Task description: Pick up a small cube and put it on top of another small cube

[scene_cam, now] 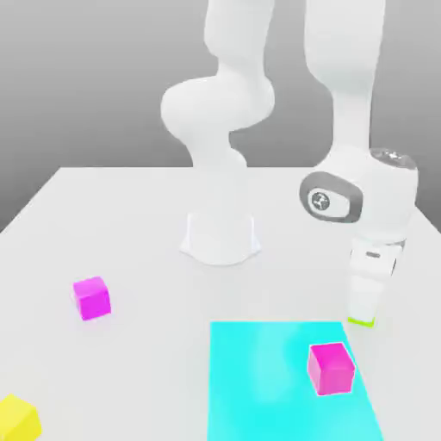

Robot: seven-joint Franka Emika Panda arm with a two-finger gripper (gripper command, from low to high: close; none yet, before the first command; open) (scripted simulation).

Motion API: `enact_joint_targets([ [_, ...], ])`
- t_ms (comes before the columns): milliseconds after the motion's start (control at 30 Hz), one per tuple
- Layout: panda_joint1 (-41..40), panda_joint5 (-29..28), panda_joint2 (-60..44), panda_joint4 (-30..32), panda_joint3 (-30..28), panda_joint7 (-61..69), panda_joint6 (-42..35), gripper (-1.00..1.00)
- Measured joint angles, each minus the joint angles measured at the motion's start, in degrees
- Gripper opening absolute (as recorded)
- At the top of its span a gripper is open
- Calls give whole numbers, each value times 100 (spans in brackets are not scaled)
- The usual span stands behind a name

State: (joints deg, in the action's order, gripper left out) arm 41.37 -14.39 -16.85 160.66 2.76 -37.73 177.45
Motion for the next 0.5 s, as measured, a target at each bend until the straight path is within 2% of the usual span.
enact_joint_targets([
  [67,-207,90,192,32,233,61,-151,-100],
  [233,-677,709,833,162,861,514,-648,-100],
  [300,-678,700,833,162,863,505,-650,-100],
  [400,-746,1114,1340,281,1020,826,-1052,-100],
  [500,-1176,877,1685,340,832,783,-1332,-100],
])
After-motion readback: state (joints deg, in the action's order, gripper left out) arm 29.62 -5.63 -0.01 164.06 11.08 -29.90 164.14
